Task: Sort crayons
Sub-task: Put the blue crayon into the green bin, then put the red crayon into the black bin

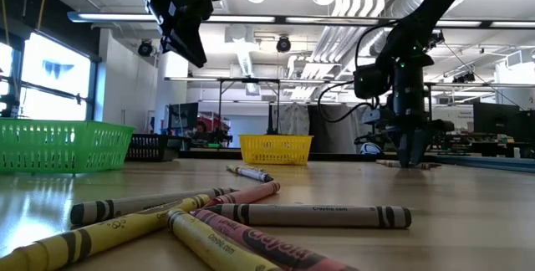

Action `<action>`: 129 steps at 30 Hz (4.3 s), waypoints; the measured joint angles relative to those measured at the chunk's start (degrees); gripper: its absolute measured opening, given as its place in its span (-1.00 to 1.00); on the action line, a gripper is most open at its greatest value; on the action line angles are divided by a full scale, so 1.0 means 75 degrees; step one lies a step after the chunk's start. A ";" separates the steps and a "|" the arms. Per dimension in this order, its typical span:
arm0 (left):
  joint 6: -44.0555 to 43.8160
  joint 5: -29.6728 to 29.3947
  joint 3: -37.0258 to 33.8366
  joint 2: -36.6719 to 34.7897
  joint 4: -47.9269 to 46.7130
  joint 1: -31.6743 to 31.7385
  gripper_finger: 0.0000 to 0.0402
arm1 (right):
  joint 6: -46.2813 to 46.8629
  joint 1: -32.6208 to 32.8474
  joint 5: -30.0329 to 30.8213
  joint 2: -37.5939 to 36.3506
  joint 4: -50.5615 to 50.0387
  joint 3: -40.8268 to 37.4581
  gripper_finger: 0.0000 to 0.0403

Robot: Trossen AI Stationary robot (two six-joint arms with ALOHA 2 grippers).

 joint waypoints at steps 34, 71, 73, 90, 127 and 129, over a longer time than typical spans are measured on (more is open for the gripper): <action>0.0358 0.2513 -0.1744 -0.0047 0.4641 -0.0006 -0.58 | -0.0731 0.1111 -0.1872 -0.2109 0.3257 0.0947 -0.95; -0.2901 0.1531 -0.1116 0.1970 0.9909 -0.0560 -0.40 | 0.0006 0.3379 0.1122 -0.2162 0.6701 0.0933 -0.94; -0.2891 0.1524 -0.1107 0.1970 0.9900 -0.0560 -0.43 | 0.0009 0.3411 0.1136 -0.2162 0.6691 0.0933 -0.94; -0.3010 0.1681 -0.1105 0.1761 0.8932 -0.0436 -0.98 | 0.0139 0.3260 0.0593 -0.2505 0.5809 0.0935 -0.44; -0.6427 -0.0854 -0.3515 -0.2198 -0.2140 -0.4180 -0.77 | 0.0802 0.3217 0.1159 -0.2818 0.2527 0.0935 -0.36; -0.6301 -0.0798 -0.3515 -0.2200 -0.2100 -0.4281 -0.77 | 0.0813 0.3273 0.1148 -0.2818 0.2417 0.0935 -0.36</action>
